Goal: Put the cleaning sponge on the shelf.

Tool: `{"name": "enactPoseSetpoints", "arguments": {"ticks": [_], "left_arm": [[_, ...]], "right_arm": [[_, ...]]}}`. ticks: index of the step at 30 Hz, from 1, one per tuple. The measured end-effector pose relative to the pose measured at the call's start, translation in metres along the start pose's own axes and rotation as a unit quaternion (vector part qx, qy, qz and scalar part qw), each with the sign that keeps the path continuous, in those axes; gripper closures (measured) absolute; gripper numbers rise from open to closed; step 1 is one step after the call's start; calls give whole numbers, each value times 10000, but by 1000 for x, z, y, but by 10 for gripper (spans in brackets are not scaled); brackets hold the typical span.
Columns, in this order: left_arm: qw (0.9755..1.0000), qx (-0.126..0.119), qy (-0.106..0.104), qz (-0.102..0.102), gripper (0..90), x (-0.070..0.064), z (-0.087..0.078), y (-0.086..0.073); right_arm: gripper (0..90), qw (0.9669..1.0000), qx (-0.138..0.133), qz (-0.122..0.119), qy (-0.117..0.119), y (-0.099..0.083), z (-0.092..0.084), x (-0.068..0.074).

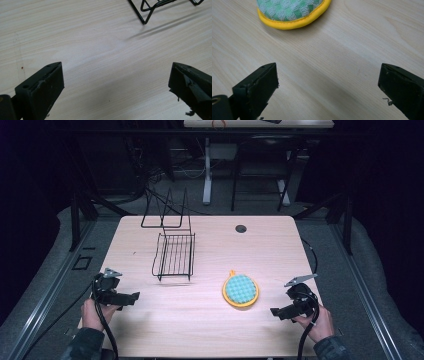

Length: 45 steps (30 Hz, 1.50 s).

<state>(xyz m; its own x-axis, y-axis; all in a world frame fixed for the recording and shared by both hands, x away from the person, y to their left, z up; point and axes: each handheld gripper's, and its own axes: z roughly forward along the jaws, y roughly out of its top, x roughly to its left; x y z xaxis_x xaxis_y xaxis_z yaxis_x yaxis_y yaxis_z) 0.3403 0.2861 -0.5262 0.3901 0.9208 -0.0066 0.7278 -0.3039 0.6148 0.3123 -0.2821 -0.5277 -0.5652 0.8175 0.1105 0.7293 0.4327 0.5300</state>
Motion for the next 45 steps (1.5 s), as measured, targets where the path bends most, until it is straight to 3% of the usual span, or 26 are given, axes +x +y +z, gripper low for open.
{"name": "enactPoseSetpoints", "arguments": {"ticks": [28,36,43,45], "left_arm": [[10000,-22,-48,-2,2,1,1,1],[10000,29,-76,12,2,0,3,2],[10000,44,-79,22,2,0,4,2],[10000,52,-80,26,3,0,4,2]], "right_arm": [[7,9996,-137,-211,123,10,2,12],[34,9983,-371,-344,297,33,10,19],[102,9970,-337,-516,462,55,27,26],[137,9961,-287,-672,486,66,38,32]]}}
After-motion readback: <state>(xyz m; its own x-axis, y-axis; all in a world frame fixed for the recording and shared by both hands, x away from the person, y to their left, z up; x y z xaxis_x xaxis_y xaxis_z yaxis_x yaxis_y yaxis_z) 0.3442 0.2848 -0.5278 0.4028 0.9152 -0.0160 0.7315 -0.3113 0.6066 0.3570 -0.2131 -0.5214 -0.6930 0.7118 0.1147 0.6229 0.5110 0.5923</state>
